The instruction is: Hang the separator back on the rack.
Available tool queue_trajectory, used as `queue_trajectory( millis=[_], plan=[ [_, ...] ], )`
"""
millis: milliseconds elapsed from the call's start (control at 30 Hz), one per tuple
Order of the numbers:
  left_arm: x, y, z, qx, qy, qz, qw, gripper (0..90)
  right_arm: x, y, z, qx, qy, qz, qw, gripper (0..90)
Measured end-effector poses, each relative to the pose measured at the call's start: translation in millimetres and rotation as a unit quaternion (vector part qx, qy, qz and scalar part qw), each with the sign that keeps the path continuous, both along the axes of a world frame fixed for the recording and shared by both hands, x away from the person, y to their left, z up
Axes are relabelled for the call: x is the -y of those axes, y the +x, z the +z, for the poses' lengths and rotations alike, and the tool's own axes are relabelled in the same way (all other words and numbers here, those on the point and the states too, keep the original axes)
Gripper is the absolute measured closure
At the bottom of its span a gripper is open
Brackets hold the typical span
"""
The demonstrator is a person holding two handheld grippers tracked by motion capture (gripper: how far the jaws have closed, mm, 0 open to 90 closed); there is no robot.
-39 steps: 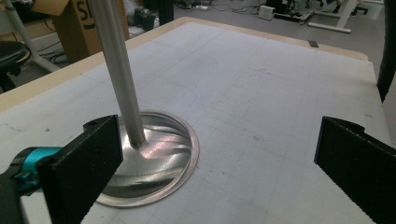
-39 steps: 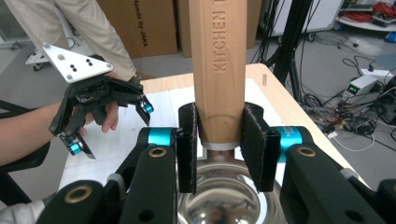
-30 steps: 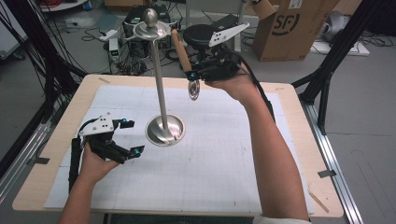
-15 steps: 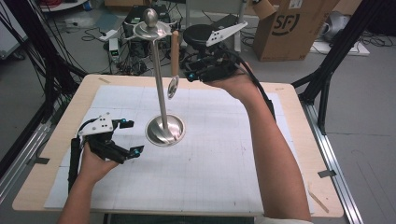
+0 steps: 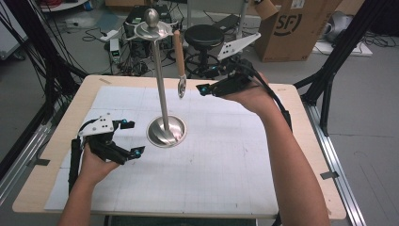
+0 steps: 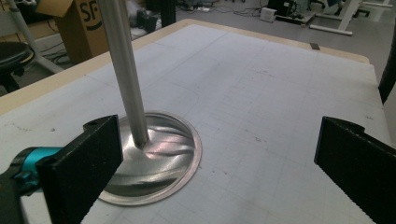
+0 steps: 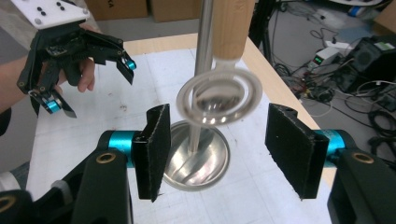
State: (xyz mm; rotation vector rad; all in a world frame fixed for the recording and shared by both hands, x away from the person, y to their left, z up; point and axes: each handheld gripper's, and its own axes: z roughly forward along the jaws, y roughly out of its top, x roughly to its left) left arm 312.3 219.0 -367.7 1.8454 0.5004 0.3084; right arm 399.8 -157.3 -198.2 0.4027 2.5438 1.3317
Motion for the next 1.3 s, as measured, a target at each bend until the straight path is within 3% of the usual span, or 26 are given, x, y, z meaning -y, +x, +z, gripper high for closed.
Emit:
queue_trajectory(
  millis=[133, 267, 367, 533, 867, 1300],
  plan=[
    [1.7, -0.3, -0.6, 0.000, 0.008, 0.001, 1.0000, 1.7, 6.6, -10.0, -6.1, 0.008, 0.003, -0.008, 0.9999, 39.0],
    [2.9, -0.6, -0.8, 0.000, 0.009, 0.001, 1.0000, 1.6, 15.1, -22.3, -15.0, 0.009, 0.021, -0.013, 0.9997, 37.2],
    [3.3, -0.3, -1.3, -0.002, 0.011, 0.000, 0.9999, 1.6, 21.4, -29.3, -24.2, 0.000, 0.031, -0.013, 0.9994, 35.3],
    [4.2, 0.1, -2.0, -0.003, 0.012, 0.001, 0.9999, 1.6, 34.5, -32.1, -34.8, -0.013, 0.052, -0.012, 0.9985, 34.8],
    [3.2, 0.6, -2.0, -0.005, 0.008, 0.001, 1.0000, 1.6, 59.6, -39.8, -54.9, -0.029, 0.084, -0.036, 0.9954, 28.8],
    [3.7, 0.5, -3.7, -0.007, 0.005, -0.004, 1.0000, 1.6, 82.9, -54.6, -95.4, -0.024, 0.093, -0.076, 0.9925, 22.6]
  ],
)
